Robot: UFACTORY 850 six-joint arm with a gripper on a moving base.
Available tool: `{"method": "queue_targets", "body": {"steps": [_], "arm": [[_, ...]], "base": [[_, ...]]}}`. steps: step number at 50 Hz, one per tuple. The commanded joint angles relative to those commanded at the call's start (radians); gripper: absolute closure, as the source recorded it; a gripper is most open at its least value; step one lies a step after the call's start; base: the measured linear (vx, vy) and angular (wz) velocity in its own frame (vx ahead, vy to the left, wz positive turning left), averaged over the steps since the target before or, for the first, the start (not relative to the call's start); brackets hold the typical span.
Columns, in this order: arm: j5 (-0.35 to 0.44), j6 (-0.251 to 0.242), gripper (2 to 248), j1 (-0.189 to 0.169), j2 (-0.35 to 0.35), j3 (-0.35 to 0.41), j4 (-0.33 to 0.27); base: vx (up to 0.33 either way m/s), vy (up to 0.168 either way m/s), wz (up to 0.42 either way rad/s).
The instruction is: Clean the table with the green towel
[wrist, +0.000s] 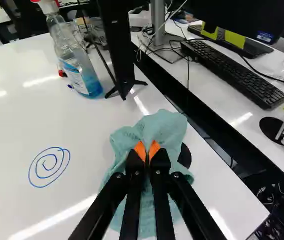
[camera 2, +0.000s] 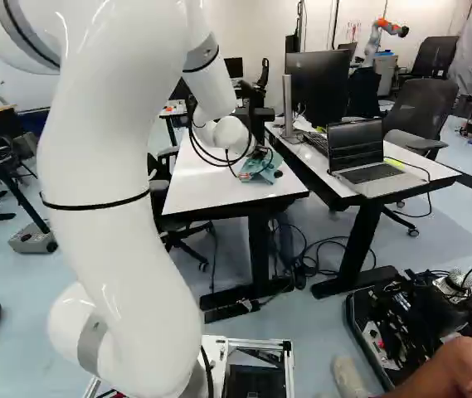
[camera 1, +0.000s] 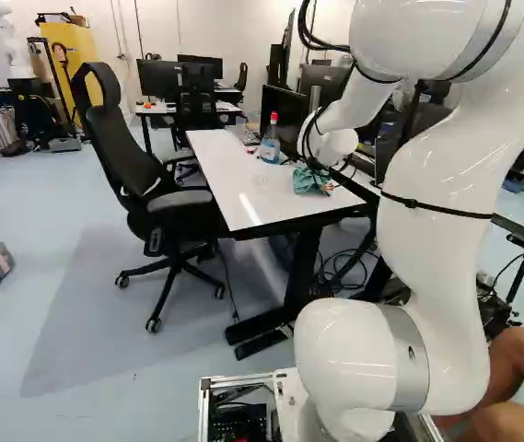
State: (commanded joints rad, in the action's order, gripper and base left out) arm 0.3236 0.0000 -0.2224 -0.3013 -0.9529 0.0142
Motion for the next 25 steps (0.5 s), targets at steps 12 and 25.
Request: {"method": "queue_targets", "body": {"steps": [12, 25], "arm": [[-0.011, 0.000, 222, 0.024, 0.000, 0.000, 0.000], [-0.029, 0.000, 222, 0.040, -0.004, -0.005, 0.000]], "base": [[0.000, 0.000, 0.000], [0.000, 0.000, 0.000]]}}
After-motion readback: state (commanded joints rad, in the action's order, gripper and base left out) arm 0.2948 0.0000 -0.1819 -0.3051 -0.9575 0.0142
